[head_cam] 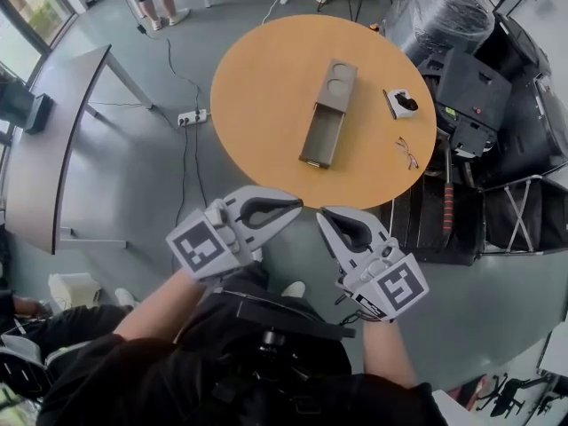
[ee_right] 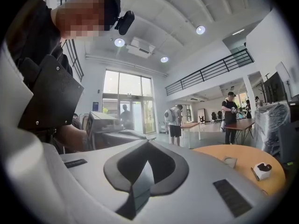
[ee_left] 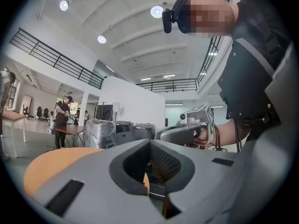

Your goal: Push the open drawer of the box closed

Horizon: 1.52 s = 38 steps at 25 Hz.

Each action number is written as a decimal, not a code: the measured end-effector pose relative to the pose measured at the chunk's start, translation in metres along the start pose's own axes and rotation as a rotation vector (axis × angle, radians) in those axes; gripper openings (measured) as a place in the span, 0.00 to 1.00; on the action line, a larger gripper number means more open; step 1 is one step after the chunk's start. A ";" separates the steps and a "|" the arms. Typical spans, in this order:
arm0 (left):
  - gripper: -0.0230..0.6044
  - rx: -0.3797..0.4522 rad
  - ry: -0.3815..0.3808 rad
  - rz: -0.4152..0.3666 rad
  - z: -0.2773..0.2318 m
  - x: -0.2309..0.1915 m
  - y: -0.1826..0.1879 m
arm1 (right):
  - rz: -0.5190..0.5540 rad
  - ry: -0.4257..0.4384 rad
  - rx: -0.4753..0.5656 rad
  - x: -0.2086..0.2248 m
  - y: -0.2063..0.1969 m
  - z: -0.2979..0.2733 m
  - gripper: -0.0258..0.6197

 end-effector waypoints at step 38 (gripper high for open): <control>0.08 0.012 -0.091 0.039 -0.045 -0.174 -0.084 | -0.285 -0.278 -0.156 0.152 -0.097 -0.124 0.07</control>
Point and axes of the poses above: the fingertips, and each gripper's own axes: z backward along the fingers, x to its right, y out of its top, the point moved 2 cm from there along z, backward along the fingers, and after that the axes turned 9 degrees about -x, right-handed, at the moved point
